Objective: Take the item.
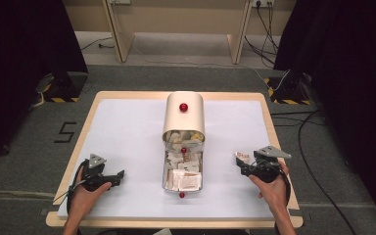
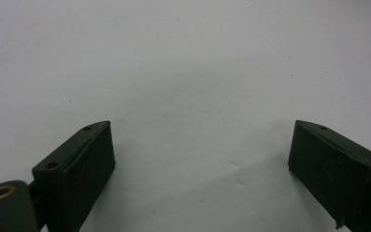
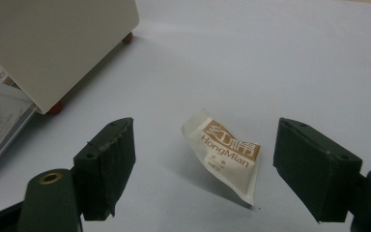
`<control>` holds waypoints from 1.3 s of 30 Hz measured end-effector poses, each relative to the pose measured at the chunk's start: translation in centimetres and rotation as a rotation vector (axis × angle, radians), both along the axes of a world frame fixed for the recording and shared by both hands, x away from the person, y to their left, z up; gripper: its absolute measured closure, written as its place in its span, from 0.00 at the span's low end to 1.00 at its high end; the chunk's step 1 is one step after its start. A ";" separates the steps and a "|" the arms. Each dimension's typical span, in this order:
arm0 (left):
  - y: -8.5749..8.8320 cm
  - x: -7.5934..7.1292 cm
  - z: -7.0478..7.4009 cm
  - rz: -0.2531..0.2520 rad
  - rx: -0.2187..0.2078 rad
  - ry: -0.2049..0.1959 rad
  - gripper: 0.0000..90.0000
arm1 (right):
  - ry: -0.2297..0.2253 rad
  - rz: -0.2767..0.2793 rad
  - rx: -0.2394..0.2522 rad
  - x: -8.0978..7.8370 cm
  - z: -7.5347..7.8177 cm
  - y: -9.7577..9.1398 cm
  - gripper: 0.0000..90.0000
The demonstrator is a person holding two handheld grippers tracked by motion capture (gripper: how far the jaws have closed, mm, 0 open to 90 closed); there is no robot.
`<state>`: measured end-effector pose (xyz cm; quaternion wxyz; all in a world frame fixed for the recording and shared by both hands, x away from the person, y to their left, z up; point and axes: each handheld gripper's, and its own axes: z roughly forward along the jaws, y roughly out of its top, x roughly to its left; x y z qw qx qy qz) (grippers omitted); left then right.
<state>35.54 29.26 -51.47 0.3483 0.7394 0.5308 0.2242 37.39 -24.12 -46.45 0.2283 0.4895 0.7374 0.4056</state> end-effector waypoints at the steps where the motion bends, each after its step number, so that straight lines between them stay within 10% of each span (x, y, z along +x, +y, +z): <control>1: 0.0 0.0 0.0 0.000 -0.001 0.000 0.09 | -0.001 0.004 -0.002 -0.1 0.0 0.1 0.26; 39: 0.0 0.0 0.0 0.000 0.000 0.000 0.09 | 0.001 0.004 0.009 -3.1 -0.4 -0.7 0.23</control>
